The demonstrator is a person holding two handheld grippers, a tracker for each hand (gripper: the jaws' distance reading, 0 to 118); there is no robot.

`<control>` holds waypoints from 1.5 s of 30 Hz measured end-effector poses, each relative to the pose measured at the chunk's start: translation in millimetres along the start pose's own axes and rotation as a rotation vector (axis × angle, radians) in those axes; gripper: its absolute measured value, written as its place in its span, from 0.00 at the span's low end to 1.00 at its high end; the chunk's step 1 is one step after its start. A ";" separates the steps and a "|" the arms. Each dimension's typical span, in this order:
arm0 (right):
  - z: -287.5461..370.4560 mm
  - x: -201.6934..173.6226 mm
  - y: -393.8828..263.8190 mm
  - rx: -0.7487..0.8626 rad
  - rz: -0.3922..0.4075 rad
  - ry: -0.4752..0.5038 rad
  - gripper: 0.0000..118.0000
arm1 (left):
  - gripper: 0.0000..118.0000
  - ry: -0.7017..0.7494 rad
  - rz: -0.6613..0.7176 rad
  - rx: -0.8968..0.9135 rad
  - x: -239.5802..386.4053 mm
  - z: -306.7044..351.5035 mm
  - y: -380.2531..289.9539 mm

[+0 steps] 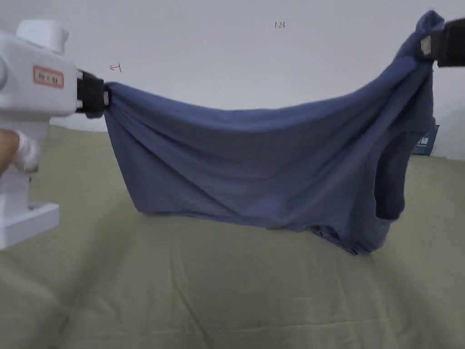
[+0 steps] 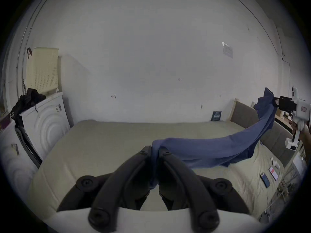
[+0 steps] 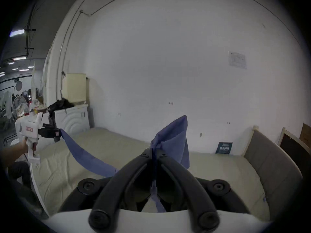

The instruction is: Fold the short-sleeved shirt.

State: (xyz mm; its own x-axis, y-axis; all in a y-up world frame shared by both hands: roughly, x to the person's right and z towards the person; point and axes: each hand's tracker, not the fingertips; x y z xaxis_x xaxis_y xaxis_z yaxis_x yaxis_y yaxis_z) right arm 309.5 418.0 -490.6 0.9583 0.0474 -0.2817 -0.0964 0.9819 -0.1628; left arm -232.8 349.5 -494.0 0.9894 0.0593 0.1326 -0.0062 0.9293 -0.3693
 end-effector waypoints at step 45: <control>297.4 -94.7 -312.0 -0.426 -0.232 -0.058 0.00 | 0.00 0.047 0.077 -0.336 27.7 244.3 -330.8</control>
State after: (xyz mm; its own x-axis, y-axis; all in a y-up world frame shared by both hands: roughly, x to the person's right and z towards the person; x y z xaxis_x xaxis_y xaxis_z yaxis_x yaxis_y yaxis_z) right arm 328.8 161.6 -131.9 0.9798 -0.1420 -0.1408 0.0318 0.8059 -0.5912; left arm -238.8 132.8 -143.5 0.9935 0.1006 0.0526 -0.0410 0.7504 -0.6597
